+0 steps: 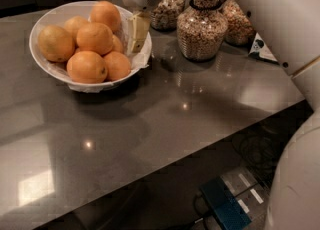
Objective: Pick orange from white bowl
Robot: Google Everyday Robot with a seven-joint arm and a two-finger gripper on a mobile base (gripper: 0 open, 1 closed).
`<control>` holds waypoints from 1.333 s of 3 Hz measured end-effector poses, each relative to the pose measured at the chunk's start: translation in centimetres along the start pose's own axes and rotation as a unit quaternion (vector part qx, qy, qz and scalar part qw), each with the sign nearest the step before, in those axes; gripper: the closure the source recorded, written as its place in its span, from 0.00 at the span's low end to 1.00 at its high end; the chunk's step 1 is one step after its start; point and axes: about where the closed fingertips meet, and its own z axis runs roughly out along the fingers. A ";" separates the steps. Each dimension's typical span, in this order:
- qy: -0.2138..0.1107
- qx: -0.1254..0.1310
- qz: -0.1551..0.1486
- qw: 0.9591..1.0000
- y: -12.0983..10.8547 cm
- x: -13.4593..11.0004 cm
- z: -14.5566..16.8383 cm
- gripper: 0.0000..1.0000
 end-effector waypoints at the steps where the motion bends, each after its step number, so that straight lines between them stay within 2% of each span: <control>1: -0.037 -0.023 0.012 0.999 0.4 -0.3 2.3 0.00; 2: -0.053 -0.039 0.015 0.998 0.6 -0.6 3.6 0.00; 3: -0.051 -0.045 0.015 0.998 0.4 -0.5 3.8 0.05; 4: -0.039 -0.048 0.010 0.998 0.0 -0.2 3.4 0.18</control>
Offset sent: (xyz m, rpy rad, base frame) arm -0.0001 0.0321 -0.0325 0.0321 0.1493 0.0928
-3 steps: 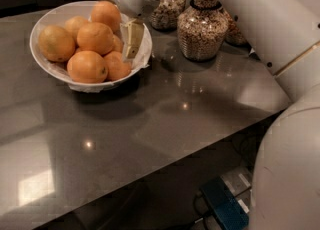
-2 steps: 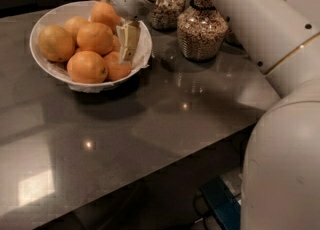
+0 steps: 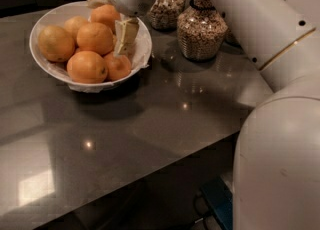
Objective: Pick orange from white bowl
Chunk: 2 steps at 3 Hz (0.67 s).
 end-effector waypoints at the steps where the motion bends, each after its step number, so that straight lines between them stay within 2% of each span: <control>1: 0.007 -0.003 -0.005 1.000 -0.4 0.2 -0.1 0.20; 2: 0.007 -0.008 -0.010 1.000 -0.7 0.1 0.2 0.24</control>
Offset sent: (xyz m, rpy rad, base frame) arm 0.0098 0.0026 0.0072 -0.0334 -0.0206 0.0213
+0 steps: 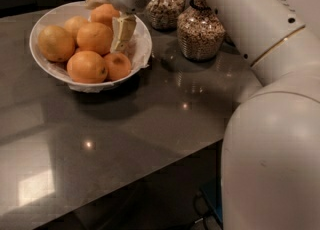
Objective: Pick orange from white bowl
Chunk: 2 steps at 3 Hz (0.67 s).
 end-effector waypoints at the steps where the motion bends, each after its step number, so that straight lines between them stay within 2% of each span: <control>1: -0.006 -0.008 -0.010 1.000 -0.5 -0.4 0.8 0.24; 2: -0.013 -0.018 -0.015 1.000 -0.8 -0.5 1.9 0.25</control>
Offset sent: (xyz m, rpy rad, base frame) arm 0.0070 0.0236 -0.0079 -0.0151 0.0222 0.0753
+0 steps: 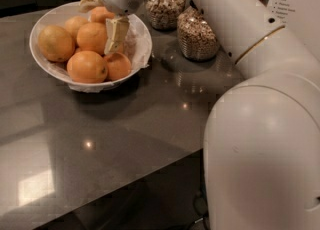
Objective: Pick orange from white bowl
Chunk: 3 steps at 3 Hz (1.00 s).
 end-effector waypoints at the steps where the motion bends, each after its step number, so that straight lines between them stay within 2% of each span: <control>1: -0.005 -0.008 -0.001 1.000 -0.1 0.1 0.8 0.27; 3: -0.017 -0.021 -0.002 1.000 -0.2 0.2 2.5 0.37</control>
Offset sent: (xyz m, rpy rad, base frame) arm 0.0051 0.0080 -0.0142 -0.0147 0.0327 0.0315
